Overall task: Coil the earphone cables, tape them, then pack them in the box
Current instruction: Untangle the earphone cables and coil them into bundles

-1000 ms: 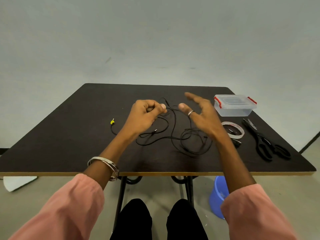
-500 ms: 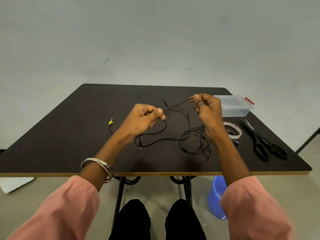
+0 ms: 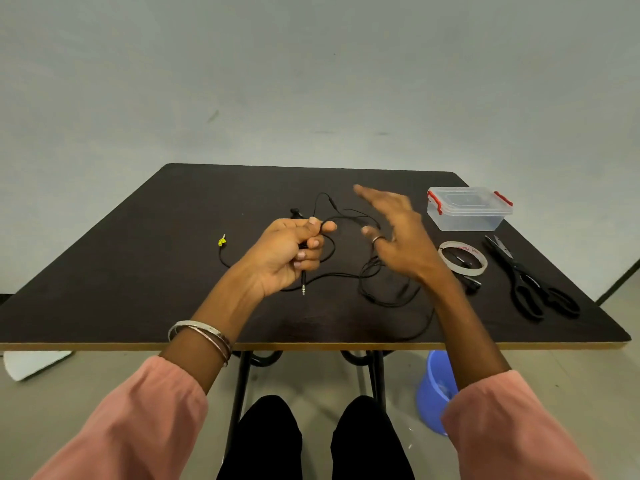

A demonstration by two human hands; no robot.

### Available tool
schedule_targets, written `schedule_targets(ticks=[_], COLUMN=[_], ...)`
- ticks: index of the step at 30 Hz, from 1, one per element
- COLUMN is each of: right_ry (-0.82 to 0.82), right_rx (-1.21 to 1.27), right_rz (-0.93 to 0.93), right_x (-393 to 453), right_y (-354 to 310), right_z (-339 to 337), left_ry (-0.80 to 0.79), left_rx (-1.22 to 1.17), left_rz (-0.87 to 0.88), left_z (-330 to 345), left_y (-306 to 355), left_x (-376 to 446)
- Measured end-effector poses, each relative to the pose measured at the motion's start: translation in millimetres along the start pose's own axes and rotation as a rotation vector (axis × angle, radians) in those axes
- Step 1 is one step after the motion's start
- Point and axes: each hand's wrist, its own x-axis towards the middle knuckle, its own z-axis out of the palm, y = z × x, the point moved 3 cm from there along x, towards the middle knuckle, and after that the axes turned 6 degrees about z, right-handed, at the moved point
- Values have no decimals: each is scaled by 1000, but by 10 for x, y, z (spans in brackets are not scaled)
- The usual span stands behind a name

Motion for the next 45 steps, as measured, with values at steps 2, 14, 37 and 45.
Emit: schedule_targets(ticks=[2,14,37,45], right_ry=[-90,46,-767,-317], right_rx=[41,435,88,145], right_rz=[-95,188,165,43], right_x=[-16,149,-330,99], right_y=[-83,-24,-564,-570], right_z=[67,139,204,-163], left_ry=[-5,-143,254,-24], left_rx=[-3,-77,-206,10], left_rz=[-10,-60,336,226], left_z=[13,47,-149,-14], left_y=[2,-67,-66,-151], left_x=[-4,-118,31,-79])
